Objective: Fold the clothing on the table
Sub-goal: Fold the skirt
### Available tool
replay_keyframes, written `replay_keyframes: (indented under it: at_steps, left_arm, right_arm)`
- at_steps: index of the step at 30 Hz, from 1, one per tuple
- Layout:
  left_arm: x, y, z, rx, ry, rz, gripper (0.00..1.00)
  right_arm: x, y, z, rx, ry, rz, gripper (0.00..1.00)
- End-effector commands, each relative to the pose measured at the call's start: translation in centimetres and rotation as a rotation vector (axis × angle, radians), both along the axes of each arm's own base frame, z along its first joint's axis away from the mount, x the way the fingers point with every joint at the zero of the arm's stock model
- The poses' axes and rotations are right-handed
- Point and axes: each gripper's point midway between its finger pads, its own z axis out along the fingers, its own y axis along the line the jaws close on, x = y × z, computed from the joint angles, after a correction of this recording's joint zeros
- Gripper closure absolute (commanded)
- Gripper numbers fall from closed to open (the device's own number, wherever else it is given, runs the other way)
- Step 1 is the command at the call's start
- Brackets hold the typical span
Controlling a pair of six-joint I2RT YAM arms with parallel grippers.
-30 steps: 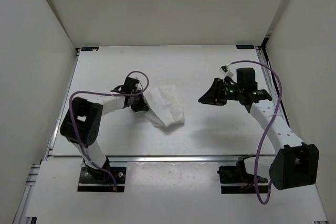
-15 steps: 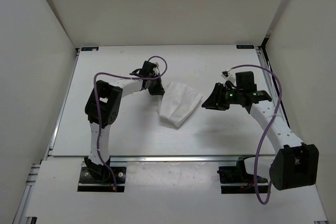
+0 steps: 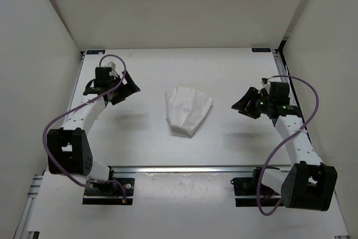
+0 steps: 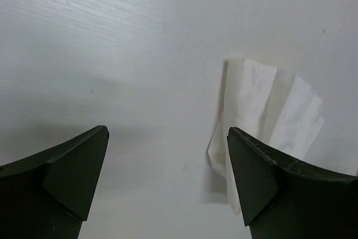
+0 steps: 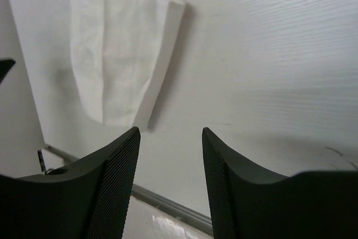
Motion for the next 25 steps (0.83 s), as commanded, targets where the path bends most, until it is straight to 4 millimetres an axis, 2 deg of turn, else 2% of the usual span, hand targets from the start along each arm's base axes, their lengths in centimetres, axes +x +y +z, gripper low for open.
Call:
replay_keyframes:
  at_steps: [1,3,5,6,8,11,14,19,20,25]
  left_arm:
    - [-5.4,-2.0,-4.2,0.093,0.144,-0.102,0.02]
    - [-7.2,-3.1,-4.7,0.083,0.144,-0.124,0.01]
    - [-9.7,-3.6,-6.5,0.054,0.185,-0.128,0.01]
    - [-10.3,-3.7,-6.3,0.041,0.174,-0.136,0.01]
    - [-12.2,-3.1,-8.0,0.032,0.203,-0.134,0.01]
    - [-14.1,-1.9,-9.4,0.062,0.248,-0.127,0.01]
    - [-14.9,-1.7,-9.9,0.080,0.268,-0.138,0.01]
    - [-14.5,-1.2,-9.8,0.096,0.255,-0.134,0.01]
    - [-14.5,-1.3,-9.7,0.101,0.254,-0.143,0.01]
    - [-14.3,-1.0,-9.6,0.162,0.261,-0.155,0.01]
  right_arm:
    - [1.5,-2.9,-0.5,-0.071,-0.003,-0.115,0.46]
    - [1.7,-3.3,-0.8,-0.098,0.002,-0.108,0.46]
    - [1.7,-3.5,-1.6,-0.111,0.032,-0.104,0.46]
    - [1.7,-3.4,-1.9,-0.105,0.042,-0.094,0.46]
    - [1.7,-3.2,-2.5,-0.086,0.067,-0.083,0.46]
    - [1.5,-2.8,-3.0,-0.062,0.080,-0.074,0.46]
    - [1.4,-2.2,-3.2,-0.045,0.076,-0.065,0.46]
    - [1.3,-1.8,-4.3,-0.015,0.117,-0.061,0.46]
    - [1.5,-1.6,-3.8,-0.005,0.105,-0.060,0.46]
    - [1.7,-1.4,-3.8,-0.019,0.103,-0.047,0.46]
